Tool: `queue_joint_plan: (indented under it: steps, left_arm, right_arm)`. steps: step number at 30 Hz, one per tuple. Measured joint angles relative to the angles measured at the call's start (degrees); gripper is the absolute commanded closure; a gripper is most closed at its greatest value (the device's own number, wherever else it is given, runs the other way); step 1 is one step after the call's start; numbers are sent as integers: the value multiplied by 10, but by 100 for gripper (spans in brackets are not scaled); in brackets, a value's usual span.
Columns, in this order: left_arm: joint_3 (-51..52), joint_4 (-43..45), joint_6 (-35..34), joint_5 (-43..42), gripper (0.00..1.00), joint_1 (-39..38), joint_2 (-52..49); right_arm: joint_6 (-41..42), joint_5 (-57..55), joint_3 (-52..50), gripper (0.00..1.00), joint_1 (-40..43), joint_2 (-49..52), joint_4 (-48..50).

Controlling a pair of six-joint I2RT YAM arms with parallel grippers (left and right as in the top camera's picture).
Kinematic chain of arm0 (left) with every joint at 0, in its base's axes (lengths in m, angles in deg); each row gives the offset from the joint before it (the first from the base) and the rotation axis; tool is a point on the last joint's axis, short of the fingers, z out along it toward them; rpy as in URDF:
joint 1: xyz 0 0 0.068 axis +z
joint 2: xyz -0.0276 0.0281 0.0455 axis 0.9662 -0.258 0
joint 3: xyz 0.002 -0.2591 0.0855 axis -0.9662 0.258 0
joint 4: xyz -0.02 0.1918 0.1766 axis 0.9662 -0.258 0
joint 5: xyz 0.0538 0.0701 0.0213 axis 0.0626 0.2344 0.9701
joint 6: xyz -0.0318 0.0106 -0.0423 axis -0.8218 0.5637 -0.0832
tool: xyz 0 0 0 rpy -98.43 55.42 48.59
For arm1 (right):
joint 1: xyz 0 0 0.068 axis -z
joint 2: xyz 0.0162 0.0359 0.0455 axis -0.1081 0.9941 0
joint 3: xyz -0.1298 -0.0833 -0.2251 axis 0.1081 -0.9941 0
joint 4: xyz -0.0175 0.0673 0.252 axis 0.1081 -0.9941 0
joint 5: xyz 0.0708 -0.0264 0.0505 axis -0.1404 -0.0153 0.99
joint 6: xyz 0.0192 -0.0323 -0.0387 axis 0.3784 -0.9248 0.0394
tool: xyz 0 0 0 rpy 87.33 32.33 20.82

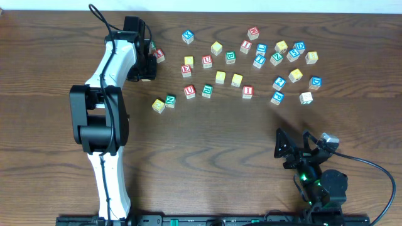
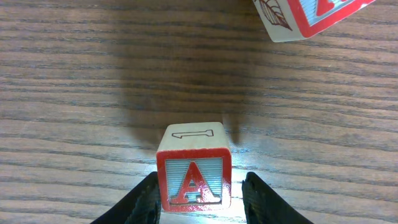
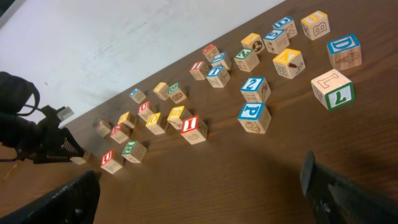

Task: Spell out AI2
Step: 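Lower the left gripper and close it on the A block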

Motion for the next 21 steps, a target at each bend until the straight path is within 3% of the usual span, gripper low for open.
queue_joint_plan:
  steps: [10, 21]
  left_arm:
    - [0, 0, 0, 0, 69, 0, 0]
    - [0, 0, 0, 0, 70, 0, 0]
  right_arm:
    - [0, 0, 0, 1, 0, 0, 0]
    - [0, 0, 0, 1, 0, 0, 0]
